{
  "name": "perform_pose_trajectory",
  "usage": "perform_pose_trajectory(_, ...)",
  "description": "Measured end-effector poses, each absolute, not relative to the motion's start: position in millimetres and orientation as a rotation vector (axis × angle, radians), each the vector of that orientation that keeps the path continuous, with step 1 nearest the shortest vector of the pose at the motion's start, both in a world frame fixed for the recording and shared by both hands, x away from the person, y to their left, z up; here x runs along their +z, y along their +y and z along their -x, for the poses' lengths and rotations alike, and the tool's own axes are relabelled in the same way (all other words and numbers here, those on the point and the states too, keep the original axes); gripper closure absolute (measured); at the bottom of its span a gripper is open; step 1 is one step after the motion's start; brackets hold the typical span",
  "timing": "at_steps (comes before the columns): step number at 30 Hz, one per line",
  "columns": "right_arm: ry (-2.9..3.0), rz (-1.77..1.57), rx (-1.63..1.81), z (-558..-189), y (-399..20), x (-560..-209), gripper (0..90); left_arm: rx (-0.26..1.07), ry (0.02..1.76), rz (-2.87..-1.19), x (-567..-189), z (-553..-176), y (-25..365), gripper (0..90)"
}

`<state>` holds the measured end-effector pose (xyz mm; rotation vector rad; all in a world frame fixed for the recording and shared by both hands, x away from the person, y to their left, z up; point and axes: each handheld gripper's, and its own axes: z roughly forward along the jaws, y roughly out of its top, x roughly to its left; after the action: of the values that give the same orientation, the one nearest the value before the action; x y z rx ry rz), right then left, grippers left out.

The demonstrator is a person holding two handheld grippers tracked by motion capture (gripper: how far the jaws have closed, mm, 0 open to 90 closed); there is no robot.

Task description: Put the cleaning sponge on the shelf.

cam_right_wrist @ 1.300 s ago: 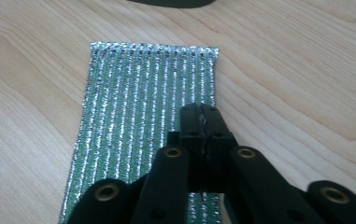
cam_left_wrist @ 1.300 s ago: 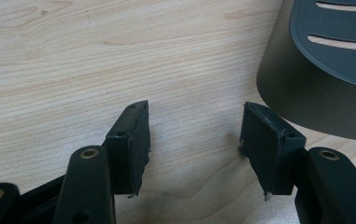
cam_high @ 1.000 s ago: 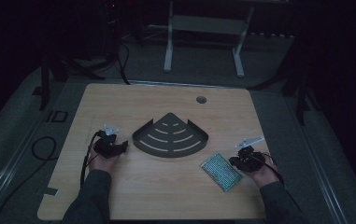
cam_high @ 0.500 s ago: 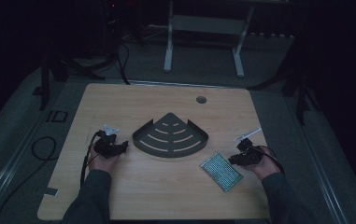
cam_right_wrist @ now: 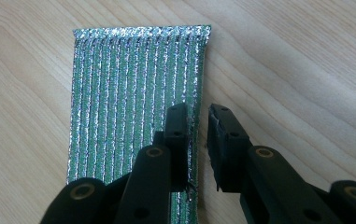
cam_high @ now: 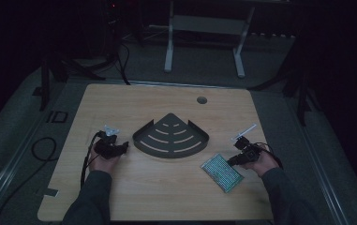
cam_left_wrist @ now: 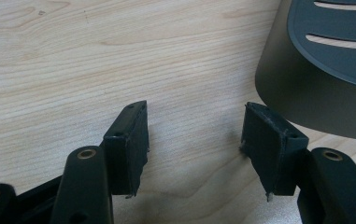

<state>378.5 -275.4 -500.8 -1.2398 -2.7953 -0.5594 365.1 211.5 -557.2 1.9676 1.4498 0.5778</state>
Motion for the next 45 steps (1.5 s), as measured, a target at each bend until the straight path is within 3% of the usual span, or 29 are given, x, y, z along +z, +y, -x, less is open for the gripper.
perform_pose_trajectory(13,-2.791,1.173,-0.454,-386,-269,-501,79.0,0.577,1.448,-1.968,-557,-365,211,41.5)
perform_pose_trajectory(40,-2.686,1.183,-0.455,-398,-276,-512,71.3,0.577,1.449,-1.970,-557,-365,211,41.1)
perform_pose_trajectory(45,-2.649,1.178,-0.467,-400,-278,-514,75.8,0.577,1.450,-1.969,-557,-365,211,41.0)
